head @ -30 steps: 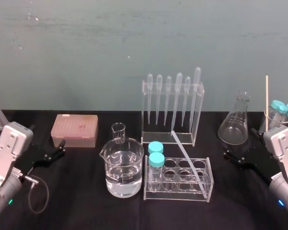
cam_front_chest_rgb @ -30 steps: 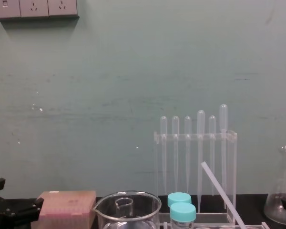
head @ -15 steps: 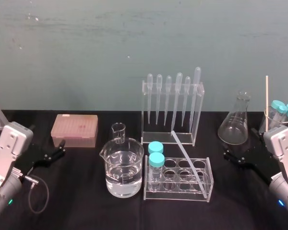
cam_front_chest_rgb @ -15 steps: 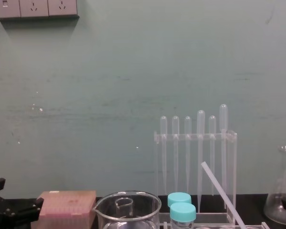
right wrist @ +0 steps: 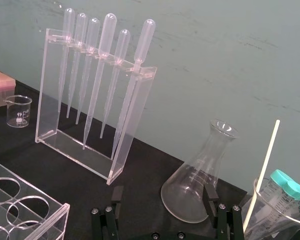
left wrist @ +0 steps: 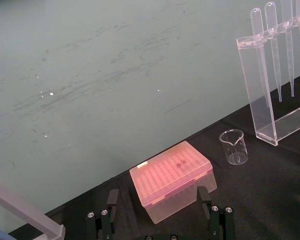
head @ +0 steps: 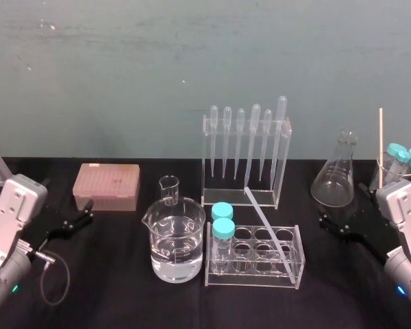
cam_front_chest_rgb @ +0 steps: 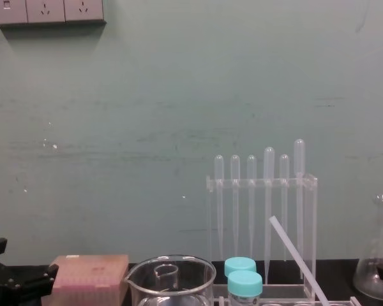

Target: Pick up the stirring rod with one hand, then place it down.

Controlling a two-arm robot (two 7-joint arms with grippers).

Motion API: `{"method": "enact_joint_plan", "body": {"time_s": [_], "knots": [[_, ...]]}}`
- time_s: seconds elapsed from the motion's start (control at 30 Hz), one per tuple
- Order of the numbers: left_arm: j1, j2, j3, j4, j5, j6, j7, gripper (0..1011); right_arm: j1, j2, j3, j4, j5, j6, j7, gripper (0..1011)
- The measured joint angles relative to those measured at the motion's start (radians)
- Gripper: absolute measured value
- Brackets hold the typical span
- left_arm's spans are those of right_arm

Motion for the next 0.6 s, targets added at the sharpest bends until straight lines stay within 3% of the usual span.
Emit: {"method": "enact_joint_plan", "body": {"time_s": [0.47, 0.6], "knots": [[0.0, 0.0, 0.0, 0.0, 0.0, 0.0, 0.0, 1000, -0.001, -0.001, 0.003, 0.0, -0.001, -0.001, 0.0, 1003], [0.0, 0.0, 0.0, 0.0, 0.0, 0.0, 0.0, 1000, -0.02, -0.006, 0.03, -0.02, -0.015, -0.048, -0.016, 1003]]}}
